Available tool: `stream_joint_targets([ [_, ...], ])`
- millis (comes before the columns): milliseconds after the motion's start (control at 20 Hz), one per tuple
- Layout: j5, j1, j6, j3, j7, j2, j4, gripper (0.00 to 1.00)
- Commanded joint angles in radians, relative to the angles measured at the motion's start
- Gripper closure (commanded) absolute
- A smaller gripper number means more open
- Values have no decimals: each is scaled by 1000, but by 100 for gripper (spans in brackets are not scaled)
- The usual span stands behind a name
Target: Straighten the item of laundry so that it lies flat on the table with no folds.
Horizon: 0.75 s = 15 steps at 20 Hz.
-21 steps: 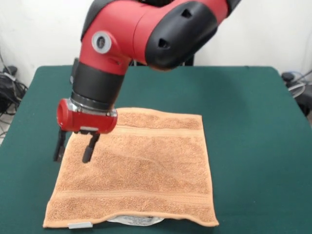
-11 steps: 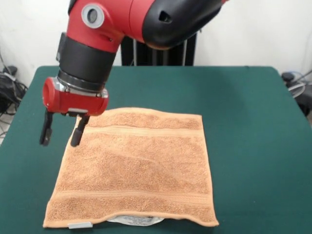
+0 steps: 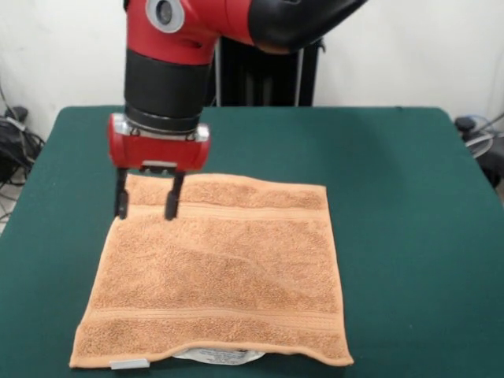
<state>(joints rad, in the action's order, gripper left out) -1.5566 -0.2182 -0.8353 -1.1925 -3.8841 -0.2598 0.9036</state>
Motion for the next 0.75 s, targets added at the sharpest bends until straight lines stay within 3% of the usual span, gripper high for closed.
stream_joint_targets([
  [50,58,-30,-129,103,-429,18,-28,0],
  [400,39,-35,-92,86,-467,-1,-14,0],
  [750,-6,-30,-133,43,-559,-34,-37,0],
])
